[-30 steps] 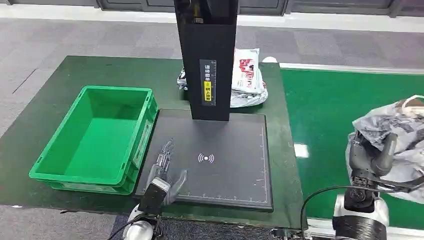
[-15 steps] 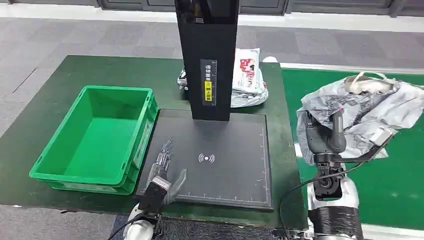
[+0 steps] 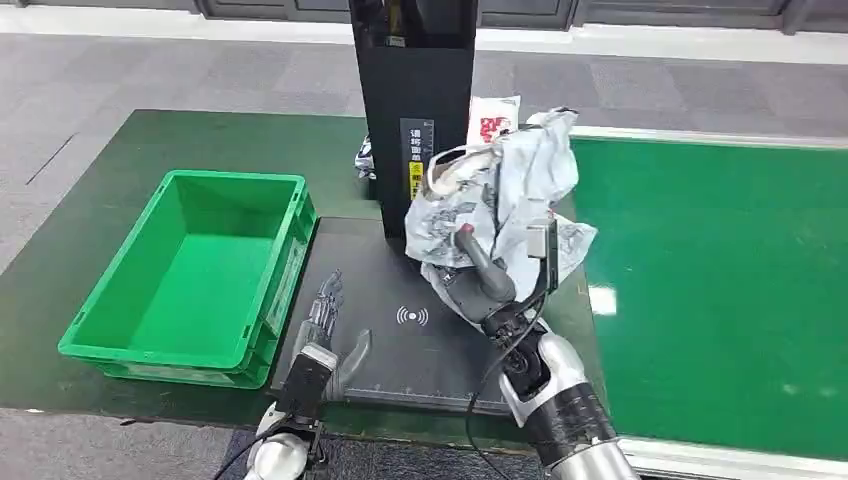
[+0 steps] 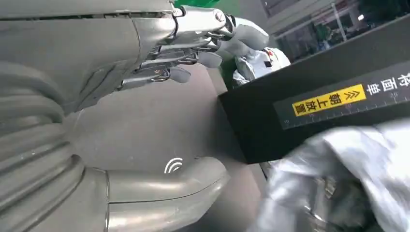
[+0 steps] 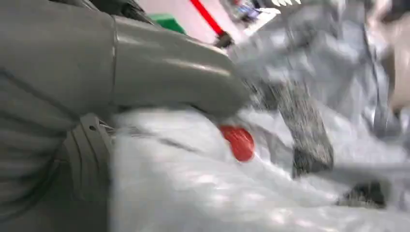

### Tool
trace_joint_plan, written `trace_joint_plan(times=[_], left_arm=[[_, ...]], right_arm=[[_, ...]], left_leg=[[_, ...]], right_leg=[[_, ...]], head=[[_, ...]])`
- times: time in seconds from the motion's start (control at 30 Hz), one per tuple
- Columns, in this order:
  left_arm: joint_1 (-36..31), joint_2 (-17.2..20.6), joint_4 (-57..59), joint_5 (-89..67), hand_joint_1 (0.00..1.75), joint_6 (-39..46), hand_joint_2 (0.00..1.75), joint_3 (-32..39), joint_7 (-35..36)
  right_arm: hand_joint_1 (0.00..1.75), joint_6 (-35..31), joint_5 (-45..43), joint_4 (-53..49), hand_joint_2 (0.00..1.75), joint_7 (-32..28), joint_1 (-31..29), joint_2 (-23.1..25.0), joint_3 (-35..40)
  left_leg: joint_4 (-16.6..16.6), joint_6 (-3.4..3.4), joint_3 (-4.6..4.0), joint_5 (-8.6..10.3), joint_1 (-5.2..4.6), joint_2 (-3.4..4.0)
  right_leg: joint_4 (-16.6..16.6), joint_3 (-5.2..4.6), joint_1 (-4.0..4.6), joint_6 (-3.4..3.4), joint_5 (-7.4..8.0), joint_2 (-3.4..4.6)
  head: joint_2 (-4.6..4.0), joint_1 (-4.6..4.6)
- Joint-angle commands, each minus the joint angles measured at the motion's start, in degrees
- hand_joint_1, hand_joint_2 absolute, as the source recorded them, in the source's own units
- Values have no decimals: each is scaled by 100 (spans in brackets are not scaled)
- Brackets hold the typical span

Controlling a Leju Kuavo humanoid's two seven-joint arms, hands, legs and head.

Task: Moved the parcel from conveyor to table for the left to box.

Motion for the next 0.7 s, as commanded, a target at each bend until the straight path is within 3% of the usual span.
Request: trace_joint_plan(times=[0.03,0.27,0.47,0.7], left_arm=[[-116,70,181,53,0,72,175,245,69],[-16,46,211,19,0,125,175,209,103],[-138,69,326,23,0,146,175,236,99],[-154,94,331,27,0,158,175,268,105]], right_arm=[[0,19,-3,1462,0,81,-620,-125,1638],[0,30,-2,1256,0,156,-314,-346,1952],[0,346,153,1541,0,562,-578,-454,2390],[0,425,235,1561,0,560,-651,-543,2482]], left_leg=[[-14,4,11,5,0,20],[-14,4,11,5,1,-11],[-9,4,4,5,-2,-10],[-4,3,-2,5,-2,-10]], right_leg=[[-14,1,-1,0,13,36],[-19,11,-1,1,7,3],[-11,1,-2,1,7,4],[-7,-5,-2,1,5,1]], head=[[0,0],[0,0],[0,0],[0,0]])
